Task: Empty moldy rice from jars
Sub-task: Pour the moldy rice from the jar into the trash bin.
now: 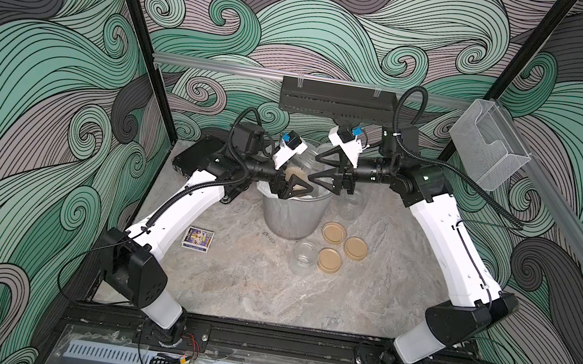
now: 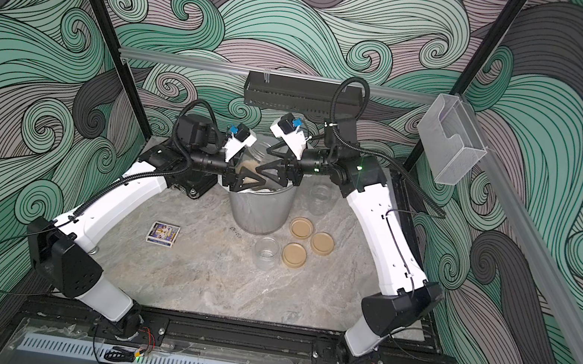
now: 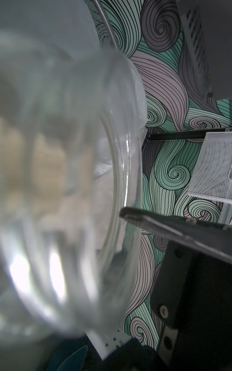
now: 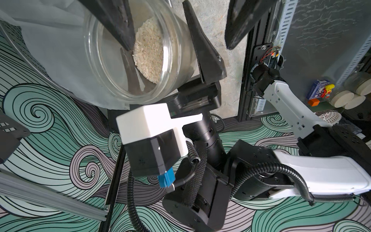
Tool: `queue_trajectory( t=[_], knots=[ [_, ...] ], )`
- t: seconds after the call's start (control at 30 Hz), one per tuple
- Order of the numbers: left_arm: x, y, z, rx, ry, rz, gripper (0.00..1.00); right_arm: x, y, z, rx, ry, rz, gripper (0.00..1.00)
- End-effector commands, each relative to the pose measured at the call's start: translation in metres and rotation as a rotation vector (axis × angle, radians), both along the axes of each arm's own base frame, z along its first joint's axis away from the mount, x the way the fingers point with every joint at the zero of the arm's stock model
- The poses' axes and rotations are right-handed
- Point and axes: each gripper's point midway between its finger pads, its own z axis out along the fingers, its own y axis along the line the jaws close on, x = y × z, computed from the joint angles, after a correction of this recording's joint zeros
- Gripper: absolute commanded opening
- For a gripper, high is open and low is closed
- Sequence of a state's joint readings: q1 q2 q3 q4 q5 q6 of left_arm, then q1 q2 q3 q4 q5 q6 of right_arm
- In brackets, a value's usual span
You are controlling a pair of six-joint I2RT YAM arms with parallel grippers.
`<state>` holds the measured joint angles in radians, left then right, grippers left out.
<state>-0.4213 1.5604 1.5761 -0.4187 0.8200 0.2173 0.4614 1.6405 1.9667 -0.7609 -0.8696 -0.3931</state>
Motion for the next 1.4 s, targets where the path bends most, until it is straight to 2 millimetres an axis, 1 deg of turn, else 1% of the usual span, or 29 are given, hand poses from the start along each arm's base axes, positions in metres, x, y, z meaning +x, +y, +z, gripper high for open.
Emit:
queue_trajectory(
  t=[0.0,0.13,0.27,0.37,0.5,0.67,0.97,1.13,1.23,1.3,1.33,1.37],
  knots=[
    [-0.013,-0.004,0.032,-0.055,-0.091,-0.056,0.36,-0.001,0.001,-0.012,-0.044,0.007,-0.007,0.69],
    [-0.017,-0.006,0.03,-0.047,-0.092,-0.078,0.36,-0.007,0.003,-0.018,-0.056,0.025,0.022,0.64],
    [-0.024,-0.006,0.022,-0.012,-0.083,-0.1,0.36,-0.014,0.002,-0.032,-0.099,0.059,0.044,0.59],
    [-0.028,-0.006,0.021,-0.002,-0.095,-0.114,0.36,-0.019,0.001,-0.044,-0.124,0.088,0.057,0.57],
    [-0.029,-0.008,0.021,0.013,-0.114,-0.129,0.37,-0.025,0.001,-0.049,-0.14,0.101,0.072,0.54],
    [-0.026,-0.011,0.025,0.036,-0.163,-0.137,0.37,-0.023,0.002,-0.052,-0.149,0.101,0.077,0.51],
    [-0.009,-0.015,0.037,0.061,-0.242,-0.13,0.39,-0.006,0.011,-0.06,-0.168,0.102,0.088,0.4],
    [0.003,-0.018,0.046,0.07,-0.286,-0.115,0.4,0.006,0.016,-0.065,-0.189,0.099,0.084,0.26],
    [0.009,-0.017,0.049,0.083,-0.304,-0.098,0.42,0.014,0.017,-0.068,-0.2,0.097,0.066,0.13],
    [0.013,-0.016,0.048,0.093,-0.308,-0.089,0.44,0.017,0.019,-0.07,-0.2,0.1,0.065,0.03],
    [0.013,-0.015,0.048,0.097,-0.31,-0.086,0.46,0.018,0.019,-0.07,-0.2,0.103,0.064,0.0],
    [0.014,-0.014,0.047,0.103,-0.31,-0.081,0.48,0.019,0.02,-0.071,-0.199,0.106,0.064,0.0]
  ],
)
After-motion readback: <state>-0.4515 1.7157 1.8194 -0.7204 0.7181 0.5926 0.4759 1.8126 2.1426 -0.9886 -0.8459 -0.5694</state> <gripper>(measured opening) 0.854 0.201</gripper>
